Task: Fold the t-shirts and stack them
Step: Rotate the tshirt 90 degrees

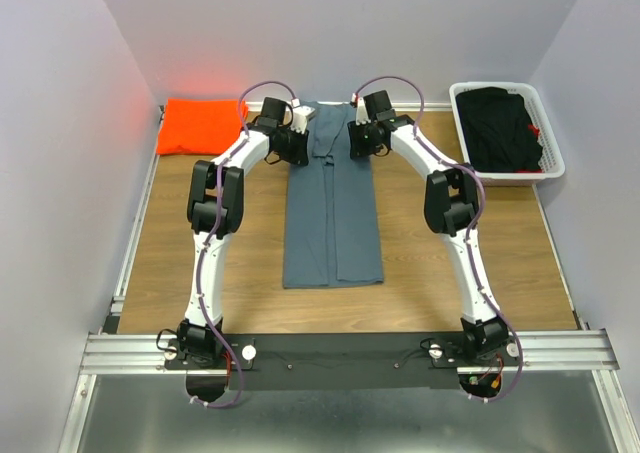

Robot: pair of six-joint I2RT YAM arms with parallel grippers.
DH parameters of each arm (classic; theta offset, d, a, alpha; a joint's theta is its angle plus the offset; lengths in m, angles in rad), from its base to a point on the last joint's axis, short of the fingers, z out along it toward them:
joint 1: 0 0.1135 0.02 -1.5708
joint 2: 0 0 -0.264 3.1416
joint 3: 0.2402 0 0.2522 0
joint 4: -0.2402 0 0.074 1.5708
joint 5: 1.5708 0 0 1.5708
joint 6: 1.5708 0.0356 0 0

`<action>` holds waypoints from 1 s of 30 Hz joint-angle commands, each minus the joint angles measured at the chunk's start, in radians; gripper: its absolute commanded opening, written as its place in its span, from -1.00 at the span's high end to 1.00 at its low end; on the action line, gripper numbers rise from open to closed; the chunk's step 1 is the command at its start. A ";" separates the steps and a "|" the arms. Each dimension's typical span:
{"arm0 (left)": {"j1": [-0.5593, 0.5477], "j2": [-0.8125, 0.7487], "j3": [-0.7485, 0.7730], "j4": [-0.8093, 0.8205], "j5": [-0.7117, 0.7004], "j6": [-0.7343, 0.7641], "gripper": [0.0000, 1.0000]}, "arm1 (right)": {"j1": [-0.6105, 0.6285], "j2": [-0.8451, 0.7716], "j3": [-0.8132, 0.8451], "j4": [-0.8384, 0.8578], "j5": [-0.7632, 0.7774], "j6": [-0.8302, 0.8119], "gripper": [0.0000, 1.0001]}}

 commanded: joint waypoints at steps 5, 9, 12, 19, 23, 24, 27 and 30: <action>0.010 0.022 0.027 -0.040 0.044 0.025 0.28 | -0.021 0.056 0.031 0.002 0.040 -0.016 0.01; 0.019 -0.097 0.020 -0.041 0.060 0.076 -0.16 | -0.021 -0.070 -0.018 0.002 -0.087 -0.007 -0.41; 0.026 -0.241 -0.046 -0.009 0.045 0.124 -0.84 | -0.020 -0.222 -0.065 0.002 -0.207 -0.004 -0.70; 0.042 -0.640 -0.279 0.098 -0.015 0.200 -0.97 | -0.015 -0.566 -0.238 0.000 -0.212 -0.166 -1.00; 0.050 -0.911 -0.451 0.210 0.035 0.266 -0.97 | -0.015 -0.715 -0.364 0.002 -0.176 -0.310 -1.00; 0.050 -0.952 -0.526 0.257 0.081 0.294 -0.97 | -0.015 -0.764 -0.402 0.002 -0.175 -0.324 -0.97; 0.045 -1.079 -0.655 0.313 0.117 0.308 -0.97 | -0.014 -0.841 -0.507 -0.011 -0.217 -0.385 -0.51; 0.043 -1.139 -0.768 0.154 0.242 0.431 -0.97 | -0.012 -0.953 -0.666 -0.139 -0.392 -0.556 -1.00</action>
